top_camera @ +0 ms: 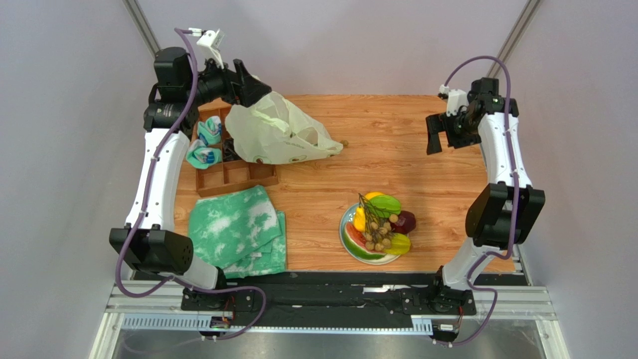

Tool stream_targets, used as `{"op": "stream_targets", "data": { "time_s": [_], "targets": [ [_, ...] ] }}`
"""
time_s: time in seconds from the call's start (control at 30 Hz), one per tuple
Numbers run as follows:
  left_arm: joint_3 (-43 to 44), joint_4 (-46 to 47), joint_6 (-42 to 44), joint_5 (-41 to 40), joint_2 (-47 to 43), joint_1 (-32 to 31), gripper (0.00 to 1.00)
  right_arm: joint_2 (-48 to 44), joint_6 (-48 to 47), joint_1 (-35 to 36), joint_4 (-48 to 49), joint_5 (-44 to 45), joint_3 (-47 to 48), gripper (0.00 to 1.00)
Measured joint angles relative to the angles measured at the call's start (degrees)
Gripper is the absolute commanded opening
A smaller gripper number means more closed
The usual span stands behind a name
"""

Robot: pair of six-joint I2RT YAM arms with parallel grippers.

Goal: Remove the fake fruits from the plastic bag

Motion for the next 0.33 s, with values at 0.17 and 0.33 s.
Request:
{"op": "stream_targets", "data": {
  "time_s": [0.17, 0.33],
  "targets": [
    [-2.8, -3.0, 3.3, -2.0, -3.1, 0.0, 0.96, -0.1, 2.6, 1.6, 0.6, 0.1, -3.5, 1.0],
    [-6.1, -6.7, 7.5, -4.9, -7.5, 0.0, 0.96, -0.2, 2.7, 1.7, 0.8, -0.7, -3.5, 1.0]
  ]
}}
